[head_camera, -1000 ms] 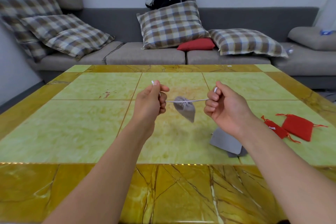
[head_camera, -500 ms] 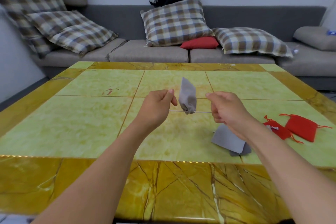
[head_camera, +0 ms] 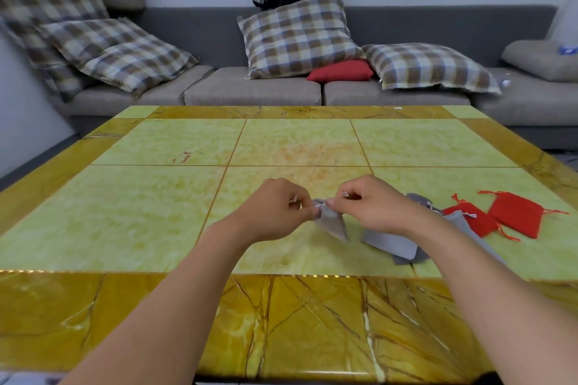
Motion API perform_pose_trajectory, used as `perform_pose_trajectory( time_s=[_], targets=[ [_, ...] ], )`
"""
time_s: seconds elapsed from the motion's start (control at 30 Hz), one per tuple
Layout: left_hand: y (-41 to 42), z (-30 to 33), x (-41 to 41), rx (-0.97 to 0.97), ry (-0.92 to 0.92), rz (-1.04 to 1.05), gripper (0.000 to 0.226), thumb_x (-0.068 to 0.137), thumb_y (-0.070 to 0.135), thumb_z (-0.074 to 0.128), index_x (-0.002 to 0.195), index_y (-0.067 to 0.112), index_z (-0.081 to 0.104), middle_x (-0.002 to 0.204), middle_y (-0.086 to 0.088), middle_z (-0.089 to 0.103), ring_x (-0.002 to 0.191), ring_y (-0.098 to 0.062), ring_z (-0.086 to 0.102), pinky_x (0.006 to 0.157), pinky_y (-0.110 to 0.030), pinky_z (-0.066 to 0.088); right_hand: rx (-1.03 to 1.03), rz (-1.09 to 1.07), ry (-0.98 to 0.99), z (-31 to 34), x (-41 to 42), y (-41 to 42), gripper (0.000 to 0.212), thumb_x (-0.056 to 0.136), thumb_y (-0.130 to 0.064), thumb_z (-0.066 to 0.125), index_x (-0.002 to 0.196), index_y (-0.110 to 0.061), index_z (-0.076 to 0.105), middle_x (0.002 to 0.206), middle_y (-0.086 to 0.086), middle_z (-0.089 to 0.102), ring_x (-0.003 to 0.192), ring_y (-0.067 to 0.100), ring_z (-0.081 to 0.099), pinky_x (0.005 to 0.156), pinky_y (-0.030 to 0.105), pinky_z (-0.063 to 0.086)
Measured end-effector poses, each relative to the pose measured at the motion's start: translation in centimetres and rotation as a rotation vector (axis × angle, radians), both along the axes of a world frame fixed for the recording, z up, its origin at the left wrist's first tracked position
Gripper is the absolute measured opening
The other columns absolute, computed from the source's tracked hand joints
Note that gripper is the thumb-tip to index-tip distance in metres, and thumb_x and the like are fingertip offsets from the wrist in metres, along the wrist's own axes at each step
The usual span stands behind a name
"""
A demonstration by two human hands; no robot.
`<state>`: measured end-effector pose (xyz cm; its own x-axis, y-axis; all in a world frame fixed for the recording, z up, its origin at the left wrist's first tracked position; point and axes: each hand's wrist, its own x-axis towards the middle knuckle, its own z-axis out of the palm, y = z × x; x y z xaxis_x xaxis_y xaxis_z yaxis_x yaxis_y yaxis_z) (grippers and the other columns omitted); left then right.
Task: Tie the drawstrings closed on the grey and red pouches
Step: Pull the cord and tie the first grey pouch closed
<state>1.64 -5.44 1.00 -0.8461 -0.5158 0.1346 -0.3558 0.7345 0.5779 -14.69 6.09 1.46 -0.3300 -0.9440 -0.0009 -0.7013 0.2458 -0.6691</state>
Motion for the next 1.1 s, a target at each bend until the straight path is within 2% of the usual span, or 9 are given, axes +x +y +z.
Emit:
perform_pose_trajectory(
  time_s=[0.07,0.17,0.27,0.33,0.5,0.6,0.8,0.93,1.1],
  targets=[
    [0.0,0.1,-0.2,0.071,0.106,0.044,0.024,0.090,0.033,0.068,0.070,0.020,0.072,0.080,0.000,0.063,0.071,-0.008,0.055,0.063,-0.025,0.040,-0.033,-0.023,-0.104,0.1,-0.2,-0.1,0.038,0.096,-0.031,0.062,0.062,-0.015,0.055,0.059,-0.006,0.044,0.055,0.011,0.037,0.062,0.031,0.034],
    [0.3,0.6,-0.4,0.227,0.246,0.039,0.021,0.089,0.022,0.068,0.071,0.016,0.074,0.102,0.006,0.062,0.095,-0.003,0.058,0.078,-0.018,0.039,-0.069,-0.018,-0.058,0.2,0.3,-0.2,0.033,0.097,-0.032,0.060,0.070,-0.012,0.062,0.061,-0.017,0.050,0.058,0.000,0.046,0.061,0.026,0.036],
    [0.8,1.1,-0.6,0.255,0.360,0.003,0.022,0.089,0.014,0.069,0.067,0.012,0.075,0.104,0.007,0.069,0.101,0.003,0.060,0.080,-0.010,0.040,-0.129,-0.019,0.033,-0.1,0.8,-0.5,0.029,0.096,-0.033,0.061,0.076,-0.013,0.069,0.095,-0.006,0.059,0.096,0.008,0.053,0.080,0.028,0.041],
    [1.0,1.3,-0.5,0.350,0.406,-0.051,0.024,0.092,0.012,0.066,0.071,0.004,0.074,0.094,-0.002,0.075,0.092,-0.006,0.068,0.077,-0.011,0.046,-0.178,-0.037,0.064,-0.1,0.9,-0.7,0.026,0.094,-0.031,0.063,0.076,-0.013,0.071,0.104,0.002,0.062,0.105,0.013,0.053,0.090,0.032,0.041],
    [0.8,1.5,-0.2,0.566,0.389,-0.031,0.027,0.098,0.024,0.060,0.087,0.007,0.078,0.095,-0.001,0.078,0.096,-0.011,0.071,0.080,-0.015,0.052,-0.228,-0.071,0.098,0.2,1.4,-0.6,0.033,0.097,-0.019,0.056,0.065,-0.009,0.054,0.068,0.003,0.052,0.067,0.019,0.045,0.061,0.035,0.031],
    [0.4,1.4,-0.3,0.579,0.361,-0.013,0.028,0.100,0.027,0.056,0.095,0.011,0.078,0.097,0.001,0.077,0.095,-0.009,0.070,0.082,-0.018,0.052,-0.222,-0.072,0.135,0.0,1.6,-0.8,0.037,0.099,-0.016,0.052,0.062,-0.015,0.045,0.062,0.003,0.048,0.060,0.020,0.041,0.057,0.036,0.030],
    [0.3,1.3,-0.3,0.644,0.385,-0.015,0.029,0.102,0.025,0.051,0.098,0.011,0.076,0.097,0.001,0.076,0.087,-0.006,0.067,0.073,-0.014,0.048,-0.249,-0.160,-0.006,0.5,1.5,-0.9,0.025,0.100,-0.016,0.051,0.079,-0.009,0.062,0.058,-0.007,0.046,0.052,0.010,0.037,0.052,0.028,0.027],
    [0.0,1.3,-0.3,0.690,0.457,0.039,0.024,0.098,0.024,0.057,0.097,0.011,0.077,0.101,-0.003,0.076,0.089,-0.010,0.067,0.076,-0.023,0.048,-0.294,-0.174,-0.156,0.9,1.5,-1.1,0.022,0.094,-0.016,0.056,0.077,-0.007,0.065,0.064,0.001,0.053,0.057,0.013,0.042,0.059,0.030,0.034],
    [-0.1,1.2,-0.3,0.719,0.491,0.065,0.022,0.088,0.032,0.067,0.092,0.014,0.080,0.097,-0.006,0.076,0.085,-0.020,0.064,0.074,-0.032,0.044,-0.412,-0.097,-0.371,2.0,1.4,-0.2,0.008,0.093,-0.014,0.064,0.094,-0.007,0.068,0.048,-0.006,0.045,0.037,0.005,0.026,0.040,0.015,0.024]
  ],
)
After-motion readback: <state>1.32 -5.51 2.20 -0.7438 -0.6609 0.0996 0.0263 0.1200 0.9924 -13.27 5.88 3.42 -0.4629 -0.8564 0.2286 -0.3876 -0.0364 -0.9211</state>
